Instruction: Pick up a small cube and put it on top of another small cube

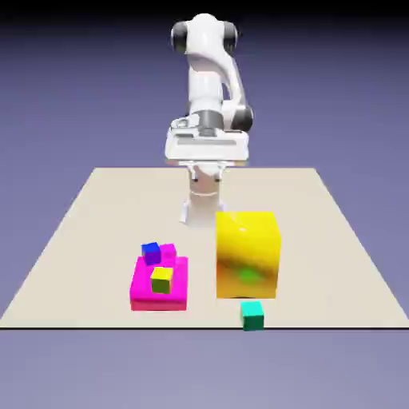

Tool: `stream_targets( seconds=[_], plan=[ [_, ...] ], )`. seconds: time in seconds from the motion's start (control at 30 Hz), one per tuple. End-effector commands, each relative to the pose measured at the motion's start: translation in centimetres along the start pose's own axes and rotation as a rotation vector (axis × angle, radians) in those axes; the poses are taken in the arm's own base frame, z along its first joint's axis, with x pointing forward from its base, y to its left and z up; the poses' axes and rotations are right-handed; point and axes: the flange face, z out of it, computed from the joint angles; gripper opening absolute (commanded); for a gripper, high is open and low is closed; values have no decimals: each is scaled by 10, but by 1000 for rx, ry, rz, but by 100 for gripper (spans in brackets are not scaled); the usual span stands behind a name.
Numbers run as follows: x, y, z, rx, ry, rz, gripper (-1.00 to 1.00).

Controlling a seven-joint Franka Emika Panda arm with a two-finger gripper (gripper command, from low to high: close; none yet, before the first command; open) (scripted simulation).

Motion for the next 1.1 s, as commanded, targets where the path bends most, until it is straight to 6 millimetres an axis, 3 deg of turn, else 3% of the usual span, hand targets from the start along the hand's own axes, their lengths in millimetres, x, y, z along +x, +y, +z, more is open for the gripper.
stream_targets(
  seconds=[0.0,0.37,0.8,0.93,1.07],
  plan=[
    [1,-3,10,-16,-34,7,0],
    [-15,-31,131,-233,-370,42,0],
    [-87,-45,268,-553,-644,-12,0],
    [-117,-47,303,-656,-698,-49,0],
    [-123,-38,313,-674,-696,-53,0]
  ],
)
